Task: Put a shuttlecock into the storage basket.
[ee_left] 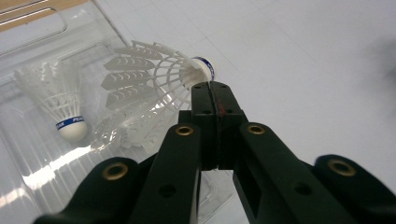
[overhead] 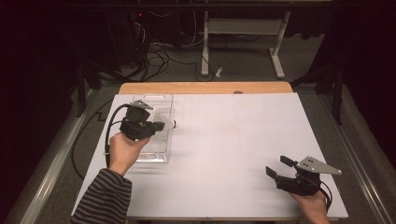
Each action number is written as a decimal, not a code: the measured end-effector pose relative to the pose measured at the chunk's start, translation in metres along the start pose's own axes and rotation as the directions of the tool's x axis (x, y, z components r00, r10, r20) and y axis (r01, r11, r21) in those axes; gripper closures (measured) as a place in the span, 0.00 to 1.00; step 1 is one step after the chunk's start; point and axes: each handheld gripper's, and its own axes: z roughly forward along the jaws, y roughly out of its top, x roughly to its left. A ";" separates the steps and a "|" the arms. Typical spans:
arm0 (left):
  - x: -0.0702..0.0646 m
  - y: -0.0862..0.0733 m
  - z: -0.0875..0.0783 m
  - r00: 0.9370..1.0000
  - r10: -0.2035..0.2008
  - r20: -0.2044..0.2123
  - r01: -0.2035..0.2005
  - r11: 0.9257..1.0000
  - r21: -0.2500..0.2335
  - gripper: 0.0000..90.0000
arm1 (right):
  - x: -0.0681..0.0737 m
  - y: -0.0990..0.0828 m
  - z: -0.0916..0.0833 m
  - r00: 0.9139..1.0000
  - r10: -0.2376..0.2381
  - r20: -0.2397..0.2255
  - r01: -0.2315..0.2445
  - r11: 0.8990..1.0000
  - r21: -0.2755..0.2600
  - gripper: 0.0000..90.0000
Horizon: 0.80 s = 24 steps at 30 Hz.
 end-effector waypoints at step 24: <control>0.033 -0.006 -0.009 0.996 -0.048 -0.072 0.046 0.999 -0.028 0.99 | 0.000 0.000 0.000 1.000 -0.001 -0.002 0.001 1.000 0.001 0.30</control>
